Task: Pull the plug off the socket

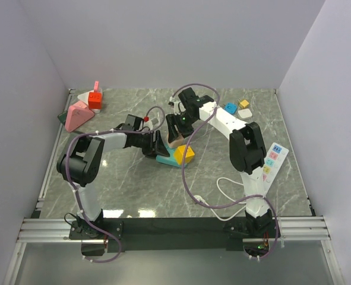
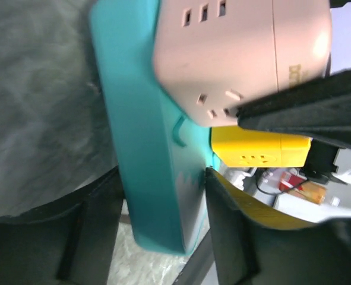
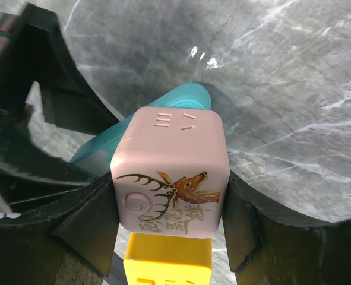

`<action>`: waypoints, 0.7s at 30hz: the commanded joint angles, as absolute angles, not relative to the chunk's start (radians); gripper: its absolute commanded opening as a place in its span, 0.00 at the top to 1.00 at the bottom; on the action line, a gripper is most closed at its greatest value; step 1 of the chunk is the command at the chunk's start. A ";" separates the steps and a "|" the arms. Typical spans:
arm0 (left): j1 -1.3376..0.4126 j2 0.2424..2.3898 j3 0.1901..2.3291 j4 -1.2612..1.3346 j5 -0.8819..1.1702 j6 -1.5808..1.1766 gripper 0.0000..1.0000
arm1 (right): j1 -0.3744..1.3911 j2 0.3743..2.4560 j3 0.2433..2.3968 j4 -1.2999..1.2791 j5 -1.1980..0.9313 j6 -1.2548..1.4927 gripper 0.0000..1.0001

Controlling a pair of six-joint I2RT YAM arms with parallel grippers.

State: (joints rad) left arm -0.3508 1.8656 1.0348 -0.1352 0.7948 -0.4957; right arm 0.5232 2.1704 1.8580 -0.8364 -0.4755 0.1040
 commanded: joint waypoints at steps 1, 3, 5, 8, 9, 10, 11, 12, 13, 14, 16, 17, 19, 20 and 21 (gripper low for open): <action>-0.380 1.882 1.031 -0.046 0.896 -0.525 0.43 | 0.541 2.077 1.864 -0.822 -0.545 0.101 1.00; -0.388 1.888 1.025 -0.022 0.911 -0.540 0.52 | 0.545 2.075 1.864 -0.822 -0.540 0.106 1.00; -0.391 1.887 1.016 -0.008 0.919 -0.552 0.58 | 0.543 2.075 1.870 -0.825 -0.543 0.107 1.00; -0.391 1.884 1.011 -0.009 0.917 -0.549 0.70 | 0.543 2.066 1.875 -0.825 -0.545 0.110 1.00; -0.391 1.884 1.008 -0.015 0.917 -0.546 0.76 | 0.545 2.065 1.879 -0.825 -0.546 0.118 1.00; -0.393 1.885 1.008 -0.024 0.914 -0.545 0.80 | 0.542 2.060 1.882 -0.828 -0.548 0.123 1.00; -0.391 1.882 1.003 -0.031 0.908 -0.534 0.84 | 0.541 2.059 1.887 -0.830 -0.549 0.127 1.00; -0.391 1.882 1.002 -0.038 0.901 -0.531 0.94 | 0.543 2.054 1.891 -0.833 -0.548 0.136 1.00; -0.391 1.884 1.000 -0.047 0.893 -0.528 0.99 | 0.540 2.049 1.908 -0.844 -0.540 0.141 1.00; -0.391 1.887 0.993 -0.060 0.878 -0.522 0.99 | 0.540 2.045 1.920 -0.853 -0.538 0.143 1.00; -0.391 1.887 0.979 -0.060 0.865 -0.520 0.99 | 0.531 2.031 1.965 -0.882 -0.517 0.152 1.00; -0.391 1.890 0.965 -0.061 0.856 -0.520 0.99 | 0.526 2.025 1.980 -0.891 -0.512 0.156 1.00; -0.391 1.891 0.950 -0.064 0.844 -0.519 0.99 | 0.515 2.013 2.029 -0.926 -0.505 0.163 1.00; -0.390 1.893 0.937 -0.067 0.838 -0.512 0.99 | 0.505 2.010 2.048 -0.939 -0.491 0.164 1.00; -0.390 1.894 0.933 -0.072 0.825 -0.511 0.99 | 0.494 2.005 2.072 -0.957 -0.488 0.172 1.00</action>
